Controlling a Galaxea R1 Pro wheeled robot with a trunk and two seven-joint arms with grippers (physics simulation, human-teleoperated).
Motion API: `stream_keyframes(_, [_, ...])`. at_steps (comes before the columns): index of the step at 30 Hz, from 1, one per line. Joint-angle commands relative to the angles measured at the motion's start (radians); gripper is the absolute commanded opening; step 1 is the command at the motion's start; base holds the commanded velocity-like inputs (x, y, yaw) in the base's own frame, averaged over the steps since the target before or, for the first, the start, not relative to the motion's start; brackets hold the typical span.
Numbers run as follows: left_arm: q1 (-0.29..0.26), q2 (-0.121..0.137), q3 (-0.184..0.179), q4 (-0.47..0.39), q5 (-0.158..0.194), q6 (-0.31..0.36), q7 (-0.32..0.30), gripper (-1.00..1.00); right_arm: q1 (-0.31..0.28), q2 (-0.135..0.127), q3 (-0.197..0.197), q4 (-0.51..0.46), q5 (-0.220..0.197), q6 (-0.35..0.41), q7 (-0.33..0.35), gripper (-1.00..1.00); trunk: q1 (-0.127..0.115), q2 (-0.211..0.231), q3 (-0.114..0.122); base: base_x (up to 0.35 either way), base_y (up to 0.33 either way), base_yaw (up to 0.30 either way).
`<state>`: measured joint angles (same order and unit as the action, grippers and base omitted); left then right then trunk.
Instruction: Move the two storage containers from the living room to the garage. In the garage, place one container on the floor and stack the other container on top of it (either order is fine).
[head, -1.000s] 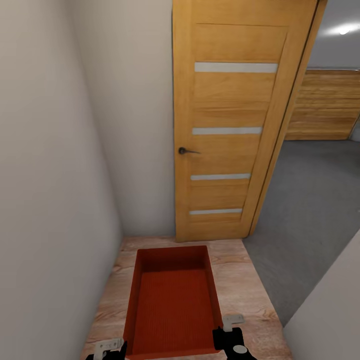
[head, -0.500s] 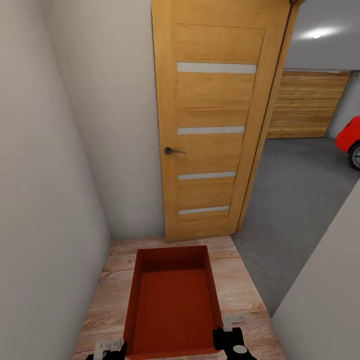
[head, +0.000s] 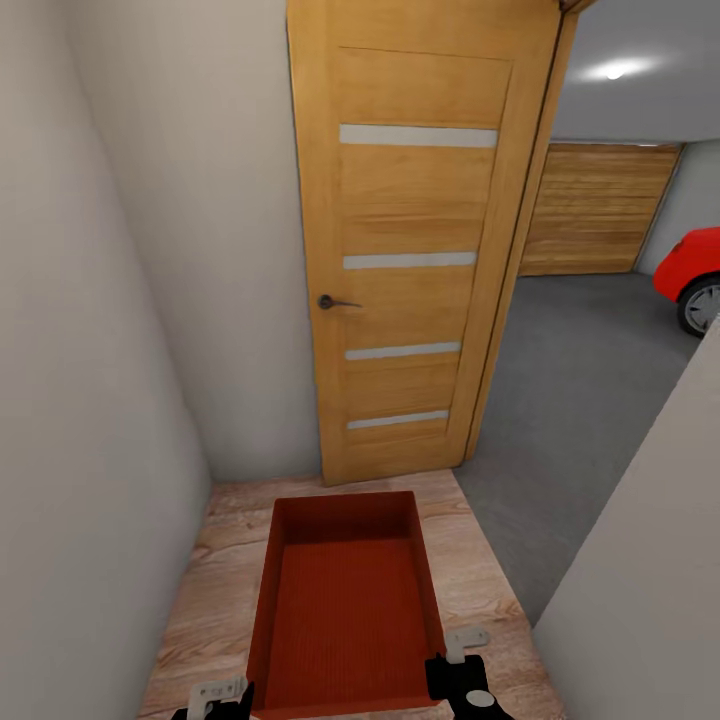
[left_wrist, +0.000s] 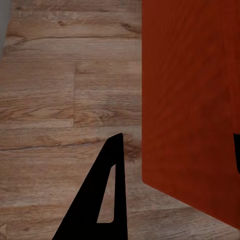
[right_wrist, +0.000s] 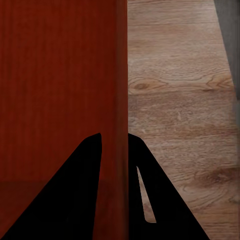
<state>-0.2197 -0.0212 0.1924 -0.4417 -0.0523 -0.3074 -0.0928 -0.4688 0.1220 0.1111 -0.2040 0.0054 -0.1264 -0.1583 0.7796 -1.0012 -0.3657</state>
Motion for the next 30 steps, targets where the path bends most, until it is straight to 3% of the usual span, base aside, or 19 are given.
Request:
stream_keyframes(1, [0.0, 0.012, 0.018, 0.001, 0.0, 0.0, 0.001, -1.0, -0.002, -0.001, -0.05, -0.003, 0.001, -0.004, -0.01, -1.0, 0.0, -0.001, -0.001, 0.007, 0.0, -0.027])
stream_keyframes(20, [0.0, 0.012, 0.018, 0.001, 0.0, 0.0, 0.001, -1.0, -0.002, -0.001, -0.05, -0.003, 0.002, -0.004, -0.01, -1.0, 0.0, -0.001, -0.001, 0.115, 0.002, -0.003])
stream_keyframes(30, [0.0, 0.012, 0.018, 0.001, 0.0, 0.0, 0.001, -1.0, -0.002, -0.001, -0.05, -0.003, 0.002, -0.004, -0.01, -1.0, 0.0, -0.001, -0.001, 0.208, 0.127, 0.0])
